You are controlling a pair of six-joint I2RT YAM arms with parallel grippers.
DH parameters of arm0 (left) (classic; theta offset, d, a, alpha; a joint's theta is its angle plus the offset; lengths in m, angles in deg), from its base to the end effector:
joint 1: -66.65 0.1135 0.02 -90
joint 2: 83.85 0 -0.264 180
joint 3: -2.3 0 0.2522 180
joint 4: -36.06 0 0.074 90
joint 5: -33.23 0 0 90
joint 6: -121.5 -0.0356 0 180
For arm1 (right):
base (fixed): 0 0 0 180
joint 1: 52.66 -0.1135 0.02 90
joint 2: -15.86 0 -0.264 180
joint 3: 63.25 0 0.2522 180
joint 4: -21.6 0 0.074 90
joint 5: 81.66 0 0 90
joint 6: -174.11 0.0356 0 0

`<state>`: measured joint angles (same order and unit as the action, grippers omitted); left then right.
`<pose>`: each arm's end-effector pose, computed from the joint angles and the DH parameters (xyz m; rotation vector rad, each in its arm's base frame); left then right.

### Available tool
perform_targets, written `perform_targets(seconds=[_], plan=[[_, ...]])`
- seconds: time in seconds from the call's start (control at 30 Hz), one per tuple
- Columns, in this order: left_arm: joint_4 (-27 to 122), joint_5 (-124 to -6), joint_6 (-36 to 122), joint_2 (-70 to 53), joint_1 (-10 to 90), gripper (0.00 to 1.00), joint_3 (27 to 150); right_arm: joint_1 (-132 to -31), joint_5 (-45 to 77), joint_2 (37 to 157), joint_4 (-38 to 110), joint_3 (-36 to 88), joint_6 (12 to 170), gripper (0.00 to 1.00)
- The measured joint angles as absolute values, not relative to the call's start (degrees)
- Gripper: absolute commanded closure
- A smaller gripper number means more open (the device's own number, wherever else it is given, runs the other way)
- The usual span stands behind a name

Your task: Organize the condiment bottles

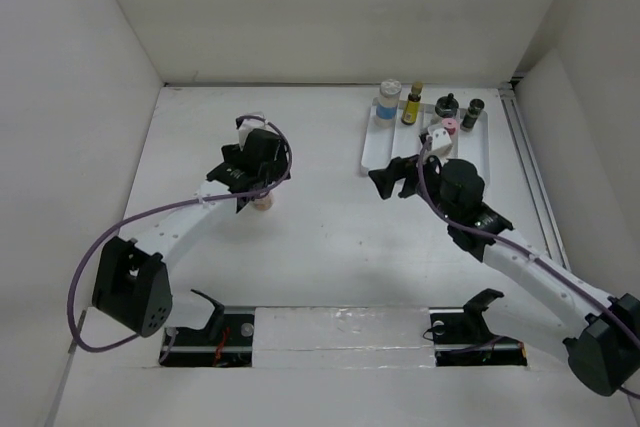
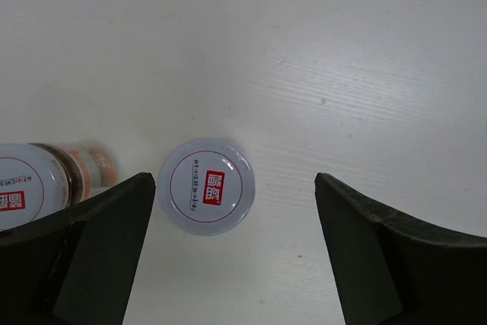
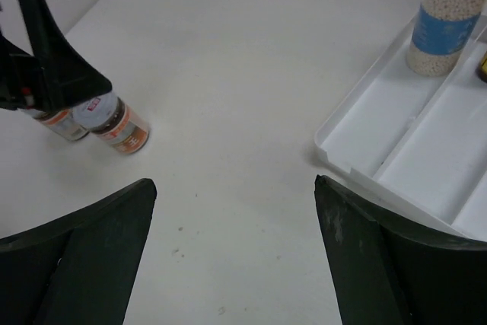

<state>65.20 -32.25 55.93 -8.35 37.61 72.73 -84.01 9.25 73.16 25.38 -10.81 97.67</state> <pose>0.2634 -0.1294 0.2870 -0.1566 2.1033 -0.0923 0.2021 0.1238 0.2978 -0.2837 1.7349 0.5900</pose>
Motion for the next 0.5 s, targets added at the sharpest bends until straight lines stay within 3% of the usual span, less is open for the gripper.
perform_targets(seconds=[0.5], plan=[[67.7,-29.3,58.0,-0.4,37.7,0.24,73.1,-84.6,9.2,67.5,24.7,-12.0,97.0,0.09]])
